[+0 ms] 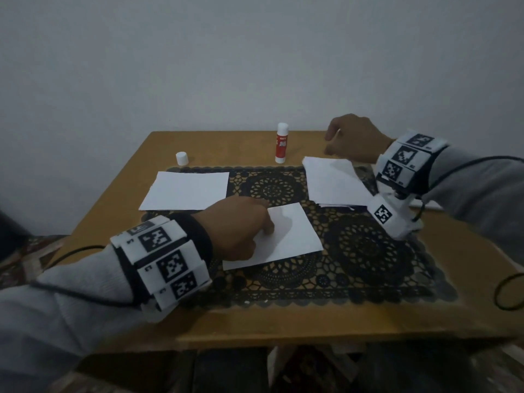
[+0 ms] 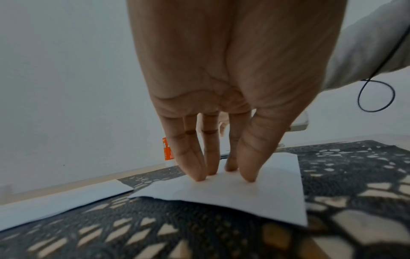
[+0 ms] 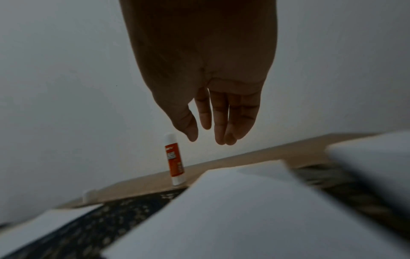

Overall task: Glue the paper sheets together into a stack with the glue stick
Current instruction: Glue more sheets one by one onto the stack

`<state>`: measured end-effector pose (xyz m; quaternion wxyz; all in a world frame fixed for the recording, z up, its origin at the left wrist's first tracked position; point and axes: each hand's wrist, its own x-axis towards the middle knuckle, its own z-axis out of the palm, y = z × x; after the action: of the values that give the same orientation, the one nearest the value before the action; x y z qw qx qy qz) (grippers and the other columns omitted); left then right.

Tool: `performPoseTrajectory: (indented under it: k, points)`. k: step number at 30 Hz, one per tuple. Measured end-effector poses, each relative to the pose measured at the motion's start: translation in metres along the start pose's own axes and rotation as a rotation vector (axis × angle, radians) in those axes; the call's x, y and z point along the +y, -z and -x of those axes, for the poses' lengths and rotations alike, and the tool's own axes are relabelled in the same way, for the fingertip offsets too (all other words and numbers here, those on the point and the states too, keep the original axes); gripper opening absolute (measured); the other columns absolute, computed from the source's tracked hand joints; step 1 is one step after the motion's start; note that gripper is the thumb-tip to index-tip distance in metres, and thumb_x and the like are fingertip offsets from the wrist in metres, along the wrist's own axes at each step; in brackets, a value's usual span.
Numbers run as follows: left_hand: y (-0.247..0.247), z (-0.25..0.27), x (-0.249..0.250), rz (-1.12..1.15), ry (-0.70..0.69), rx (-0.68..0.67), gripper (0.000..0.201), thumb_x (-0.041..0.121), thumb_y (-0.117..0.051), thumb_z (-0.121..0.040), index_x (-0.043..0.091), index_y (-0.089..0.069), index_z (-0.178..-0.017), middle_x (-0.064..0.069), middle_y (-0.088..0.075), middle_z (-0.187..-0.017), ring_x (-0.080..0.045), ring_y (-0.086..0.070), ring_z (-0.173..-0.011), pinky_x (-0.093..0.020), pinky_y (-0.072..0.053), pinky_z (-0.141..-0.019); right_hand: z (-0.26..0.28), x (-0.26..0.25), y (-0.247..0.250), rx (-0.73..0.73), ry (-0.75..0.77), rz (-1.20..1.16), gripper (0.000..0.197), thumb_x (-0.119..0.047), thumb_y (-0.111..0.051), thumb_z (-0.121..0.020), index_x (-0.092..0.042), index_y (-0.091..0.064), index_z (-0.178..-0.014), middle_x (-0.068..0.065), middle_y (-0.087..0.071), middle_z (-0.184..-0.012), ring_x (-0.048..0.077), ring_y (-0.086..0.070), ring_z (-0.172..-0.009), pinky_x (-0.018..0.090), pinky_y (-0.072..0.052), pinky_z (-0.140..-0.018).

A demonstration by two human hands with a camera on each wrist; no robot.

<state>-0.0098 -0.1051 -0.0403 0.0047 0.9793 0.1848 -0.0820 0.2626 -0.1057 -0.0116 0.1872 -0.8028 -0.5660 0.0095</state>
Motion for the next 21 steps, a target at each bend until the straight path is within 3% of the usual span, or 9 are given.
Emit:
performPoseTrajectory:
  k: [3, 5, 10, 21]
  points:
    - [0.000, 0.002, 0.005, -0.025, 0.017, 0.002, 0.046, 0.017, -0.058, -0.088, 0.025, -0.055, -0.133, 0.001, -0.053, -0.123, -0.018, -0.050, -0.113, -0.023, -0.038, -0.089, 0.029, 0.030, 0.018, -0.092, 0.037, 0.192, 0.016, -0.016, -0.068, -0.083, -0.011, -0.062, -0.097, 0.008, -0.062, -0.105, 0.023, -0.052, -0.085, 0.029, -0.040, -0.072]
    - [0.001, 0.003, 0.008, -0.036, 0.031, -0.008, 0.047, 0.016, -0.057, -0.087, 0.024, -0.055, -0.133, 0.001, -0.053, -0.122, -0.018, -0.050, -0.112, -0.023, -0.039, -0.089, 0.051, 0.047, 0.027, -0.180, 0.091, 0.347, 0.018, -0.016, -0.063, -0.088, -0.008, -0.060, -0.104, 0.012, -0.062, -0.104, 0.021, -0.048, -0.081, 0.028, -0.035, -0.067]
    - [0.002, 0.004, 0.012, -0.005, 0.067, -0.014, 0.045, 0.014, -0.058, -0.087, 0.024, -0.056, -0.132, 0.001, -0.053, -0.121, -0.018, -0.051, -0.111, -0.023, -0.040, -0.091, 0.090, 0.079, 0.037, -0.317, 0.223, 0.696, 0.029, -0.031, -0.052, -0.095, -0.017, -0.051, -0.121, 0.006, -0.060, -0.111, 0.023, -0.057, -0.095, 0.028, -0.040, -0.072]
    - [0.003, 0.004, 0.013, 0.020, 0.080, -0.011, 0.045, 0.014, -0.058, -0.088, 0.025, -0.055, -0.132, 0.001, -0.053, -0.120, -0.017, -0.051, -0.110, -0.021, -0.040, -0.088, 0.098, 0.107, 0.026, -0.329, 0.263, 0.746, 0.040, -0.044, -0.050, -0.095, -0.022, -0.046, -0.128, 0.001, -0.061, -0.115, 0.016, -0.056, -0.099, 0.031, -0.049, -0.086]
